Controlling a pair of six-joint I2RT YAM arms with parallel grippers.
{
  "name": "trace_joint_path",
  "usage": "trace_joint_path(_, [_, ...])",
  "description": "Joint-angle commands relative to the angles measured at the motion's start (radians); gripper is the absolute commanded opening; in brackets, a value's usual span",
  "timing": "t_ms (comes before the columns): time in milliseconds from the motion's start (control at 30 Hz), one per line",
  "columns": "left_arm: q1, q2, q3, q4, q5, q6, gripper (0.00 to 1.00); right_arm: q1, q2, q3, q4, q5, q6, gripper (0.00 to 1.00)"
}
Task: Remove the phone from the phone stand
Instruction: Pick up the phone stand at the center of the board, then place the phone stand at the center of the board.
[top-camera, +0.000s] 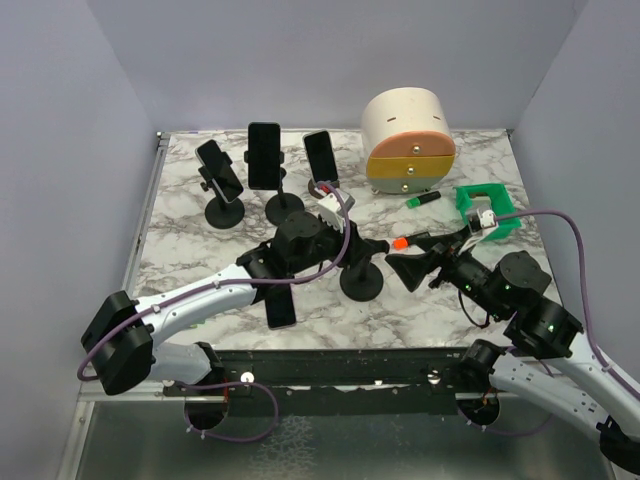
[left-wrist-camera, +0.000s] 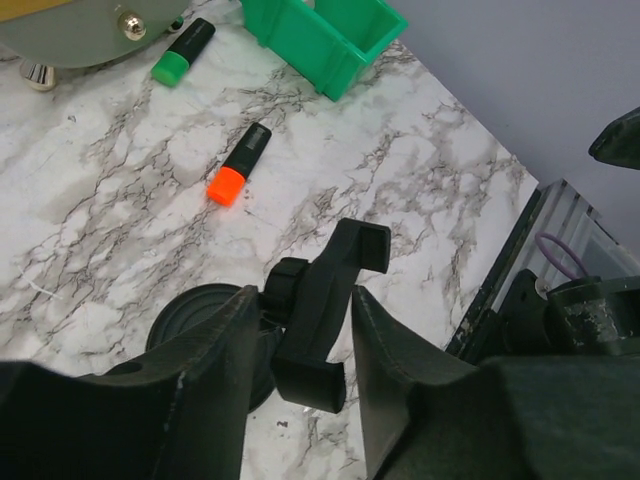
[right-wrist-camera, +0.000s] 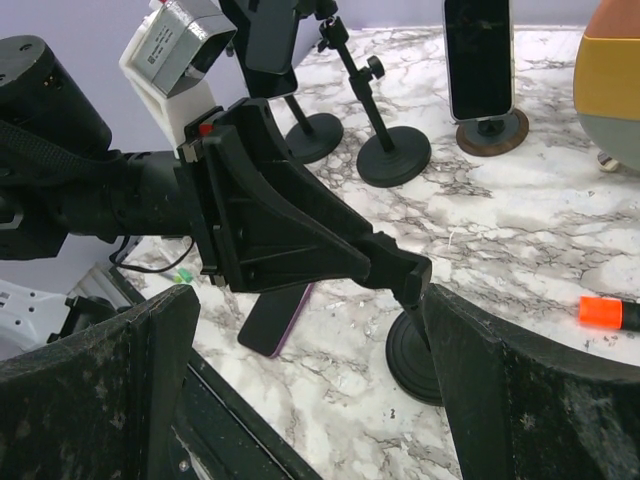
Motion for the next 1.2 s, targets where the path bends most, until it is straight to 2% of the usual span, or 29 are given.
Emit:
trace_joint_path(0, [0.008, -0.005, -0.002, 0.045, 0.041, -0.005, 0.36, 0.001, -0.014, -0.003, -0.016, 0.001, -0.01, 0.99])
trace_joint_path(167, [0.012, -0.019, 0.0, 0.032, 0.063, -0.001, 0.01, 0.001, -0.013, 0.0, -0.018, 0.005, -0.013, 0.99])
trace_joint_path(300, [0.012, -0.092, -0.008, -0.009, 0.036, -0.003, 0.0, 0.001, -0.011, 0.005, -0.013, -0.002, -0.016, 0.99])
trace_joint_path(433, [0.011, -0.214, 0.0, -0.138, -0.065, 0.007, 0.0, 0.0, -0.012, 0.014, -0.018, -0.004, -0.02, 0.99])
trace_joint_path(633, [0.013, -0.403, 0.039, -0.414, -0.364, 0.049, 0.0, 0.0, -0.012, 0.014, -0.008, -0.008, -0.02, 0.99])
trace_joint_path(800, [0.017, -0.476, 0.096, -0.617, -0.637, 0.055, 0.0, 0.001, 0.003, 0.005, 0.016, -0.025, -0.016, 0.99])
trace_joint_path(1033, [0.037, -0.485, 0.123, -0.791, -0.956, 0.027, 0.0, 0.001, 0.026, 0.003, 0.042, -0.05, -0.016, 0.99])
trace_joint_path(1167, [0.091, -0.496, 0.119, -0.815, -1.044, 0.013, 0.0, 0.001, 0.038, 0.003, 0.054, -0.069, -0.017, 0.99])
